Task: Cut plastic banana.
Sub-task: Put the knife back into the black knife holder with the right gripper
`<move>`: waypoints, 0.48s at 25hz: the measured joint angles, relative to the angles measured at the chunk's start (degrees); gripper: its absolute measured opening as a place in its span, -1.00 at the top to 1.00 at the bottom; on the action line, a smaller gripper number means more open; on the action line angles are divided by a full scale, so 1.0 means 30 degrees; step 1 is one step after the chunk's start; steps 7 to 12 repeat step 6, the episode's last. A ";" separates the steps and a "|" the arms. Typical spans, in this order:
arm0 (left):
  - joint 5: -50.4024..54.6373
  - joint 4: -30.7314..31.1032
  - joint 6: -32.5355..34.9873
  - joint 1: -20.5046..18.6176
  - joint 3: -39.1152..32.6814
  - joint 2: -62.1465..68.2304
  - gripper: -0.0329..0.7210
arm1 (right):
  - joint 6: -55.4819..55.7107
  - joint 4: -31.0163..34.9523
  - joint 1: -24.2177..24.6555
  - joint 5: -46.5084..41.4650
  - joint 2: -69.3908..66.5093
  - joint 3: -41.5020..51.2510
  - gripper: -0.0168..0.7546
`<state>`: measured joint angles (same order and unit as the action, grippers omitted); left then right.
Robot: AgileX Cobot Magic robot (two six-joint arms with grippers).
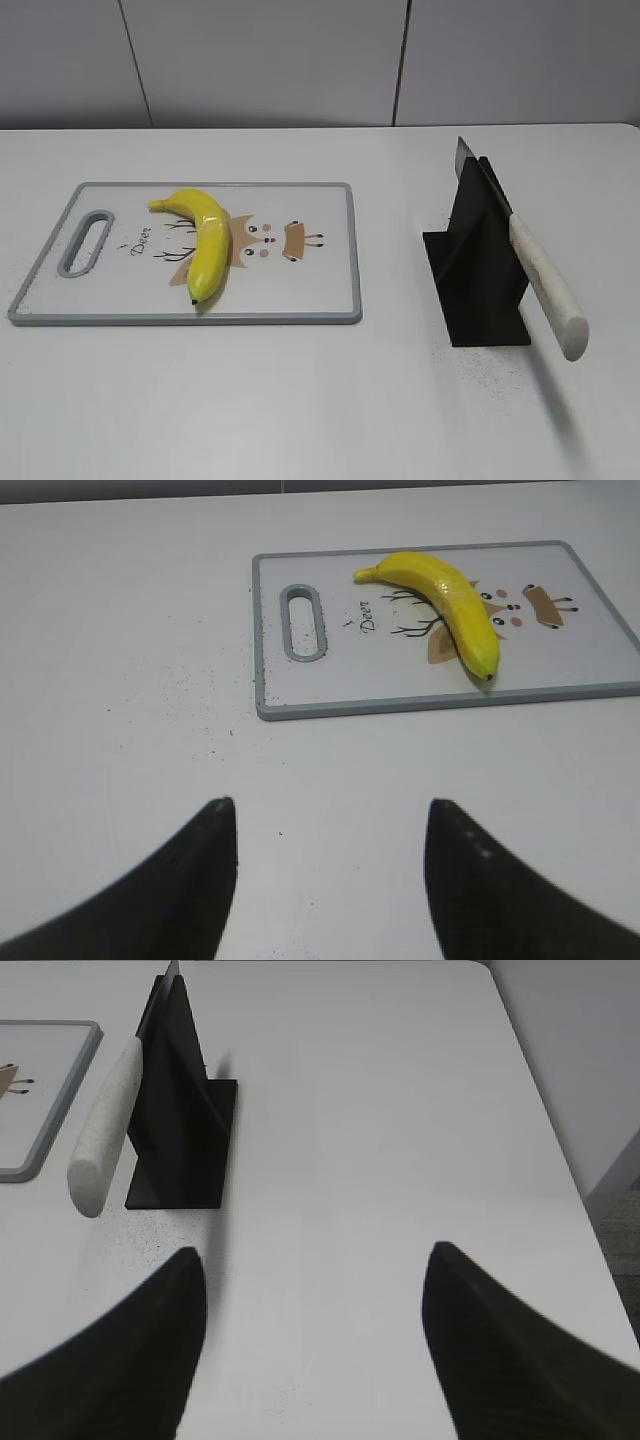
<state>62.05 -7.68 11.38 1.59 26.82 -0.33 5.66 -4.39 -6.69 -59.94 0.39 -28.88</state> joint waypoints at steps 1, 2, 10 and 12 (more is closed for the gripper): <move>0.0000 0.0000 0.0000 0.0000 0.0000 0.0000 -0.65 | 0.0000 0.0000 0.0000 0.0000 0.0000 0.0000 -0.37; 0.0000 0.0000 0.0000 0.0000 0.0000 0.0000 -0.65 | 0.0000 0.0000 0.0000 0.0000 0.0000 0.0000 -0.37; 0.0000 0.0000 0.0000 0.0000 0.0000 0.0000 -0.65 | 0.0000 0.0000 0.0000 0.0000 0.0000 0.0000 -0.37; 0.0000 0.0000 0.0000 0.0000 0.0000 0.0000 -0.65 | 0.0000 0.0000 0.0000 0.0000 0.0000 0.0000 -0.37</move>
